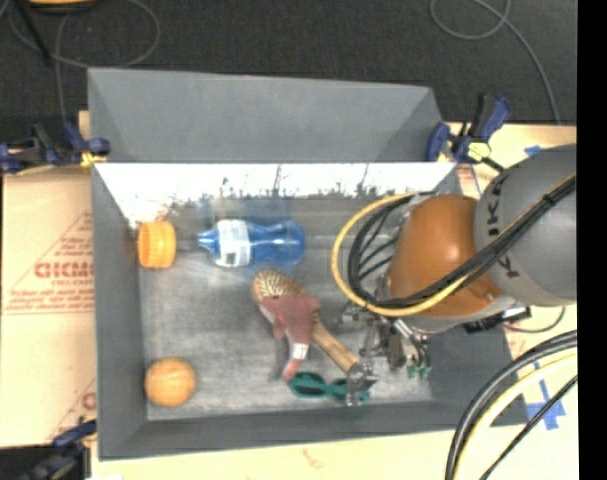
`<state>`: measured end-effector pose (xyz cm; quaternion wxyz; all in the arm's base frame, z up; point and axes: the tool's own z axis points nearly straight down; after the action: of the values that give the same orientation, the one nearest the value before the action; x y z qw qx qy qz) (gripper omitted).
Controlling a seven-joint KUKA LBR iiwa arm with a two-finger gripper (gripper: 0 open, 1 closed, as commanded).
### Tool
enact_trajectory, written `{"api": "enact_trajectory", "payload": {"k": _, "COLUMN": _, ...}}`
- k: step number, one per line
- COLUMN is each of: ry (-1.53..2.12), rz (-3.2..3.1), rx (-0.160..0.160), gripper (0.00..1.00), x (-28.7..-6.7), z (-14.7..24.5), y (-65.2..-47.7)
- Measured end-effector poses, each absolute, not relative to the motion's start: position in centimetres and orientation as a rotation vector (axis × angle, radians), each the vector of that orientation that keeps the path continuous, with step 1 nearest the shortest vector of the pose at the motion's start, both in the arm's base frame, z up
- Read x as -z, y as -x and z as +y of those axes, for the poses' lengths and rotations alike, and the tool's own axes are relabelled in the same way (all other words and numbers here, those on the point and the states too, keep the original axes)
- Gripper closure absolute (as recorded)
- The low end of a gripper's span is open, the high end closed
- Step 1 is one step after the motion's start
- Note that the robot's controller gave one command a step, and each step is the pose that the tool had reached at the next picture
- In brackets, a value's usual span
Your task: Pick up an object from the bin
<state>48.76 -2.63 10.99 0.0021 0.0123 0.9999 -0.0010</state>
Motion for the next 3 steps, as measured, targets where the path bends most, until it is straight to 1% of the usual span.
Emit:
{"api": "enact_trajectory", "payload": {"k": 1, "ry": -0.193, "rz": 3.133, "rx": 0.002, "gripper": 1.0, "x": -9.76, "z": -1.05, "y": -53.02}}
{"api": "enact_trajectory", "payload": {"k": 2, "ry": -0.188, "rz": 3.133, "rx": 0.003, "gripper": 0.0, "x": -9.75, "z": -1.07, "y": -53.01}}
{"api": "enact_trajectory", "payload": {"k": 3, "ry": -0.184, "rz": 3.133, "rx": 0.004, "gripper": 1.0, "x": -9.76, "z": -1.08, "y": -53.04}}
